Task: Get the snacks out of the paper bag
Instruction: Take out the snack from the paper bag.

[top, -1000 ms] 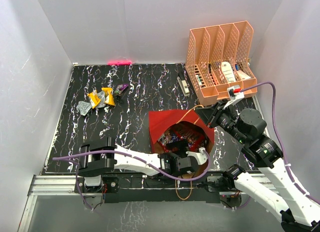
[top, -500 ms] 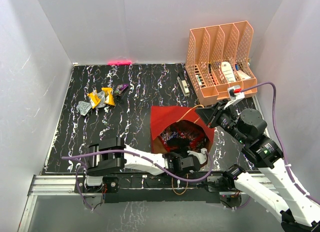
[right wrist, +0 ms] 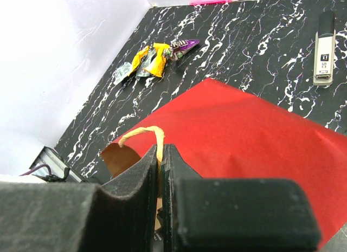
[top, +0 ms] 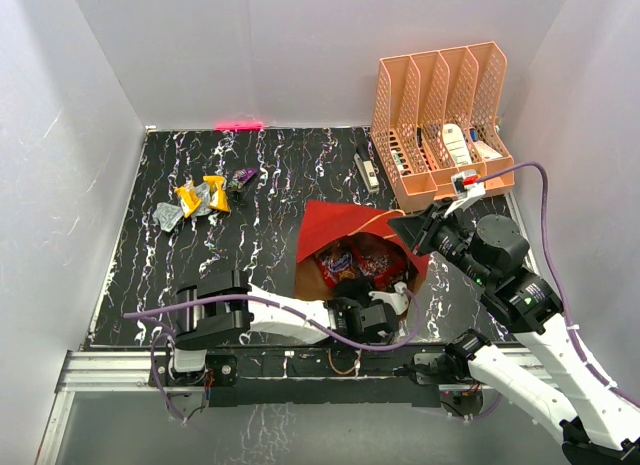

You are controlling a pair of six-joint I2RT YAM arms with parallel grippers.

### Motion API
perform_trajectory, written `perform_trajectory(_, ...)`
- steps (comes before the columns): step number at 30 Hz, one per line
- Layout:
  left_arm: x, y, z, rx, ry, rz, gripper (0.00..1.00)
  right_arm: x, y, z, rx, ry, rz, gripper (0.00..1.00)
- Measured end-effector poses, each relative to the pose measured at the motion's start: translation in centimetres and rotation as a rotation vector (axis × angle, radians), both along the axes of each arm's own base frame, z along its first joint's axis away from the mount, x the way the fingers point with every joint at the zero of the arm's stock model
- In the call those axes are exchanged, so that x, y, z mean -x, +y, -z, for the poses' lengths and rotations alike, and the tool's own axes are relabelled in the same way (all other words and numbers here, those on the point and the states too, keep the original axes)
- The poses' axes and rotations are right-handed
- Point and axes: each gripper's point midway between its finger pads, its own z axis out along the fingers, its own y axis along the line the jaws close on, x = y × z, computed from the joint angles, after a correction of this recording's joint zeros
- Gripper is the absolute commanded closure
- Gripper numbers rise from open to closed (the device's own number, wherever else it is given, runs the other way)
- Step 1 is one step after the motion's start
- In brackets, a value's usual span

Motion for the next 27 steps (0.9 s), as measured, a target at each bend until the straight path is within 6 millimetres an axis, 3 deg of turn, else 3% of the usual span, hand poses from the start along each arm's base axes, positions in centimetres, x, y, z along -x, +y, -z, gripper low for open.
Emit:
perform_trajectory(3, -0.6, 0.1, -0.5, 0.004, -0.019, -0.028, 0.85, 0.0, 0.0, 0.0, 0.0, 0.0, 0.0, 0.93)
perform_trajectory(7, -1.2, -0.3, -1.9, 0.026, -0.035, -0.059, 1.0, -0.1, 0.1, 0.1, 0.002, 0.004, 0.0, 0.93)
perform_trajectory(13, -0.9, 0.2, -3.4, 0.062, -0.018, -0.084, 1.0, -0.2, 0.2, -0.2, -0.008, -0.008, -0.001, 0.93)
perform_trajectory(23, 0.1, 0.6, -9.7, 0.27, 0.052, -0.075, 1.0, -0.5, 0.8, 0.1, -0.011, -0.005, -0.02, 0.93)
perform_trajectory(27, 0.5, 0.6, -11.2, 0.321, 0.072, -0.059, 1.0, -0.6, 0.9, 0.2, -0.01, -0.004, -0.022, 0.93)
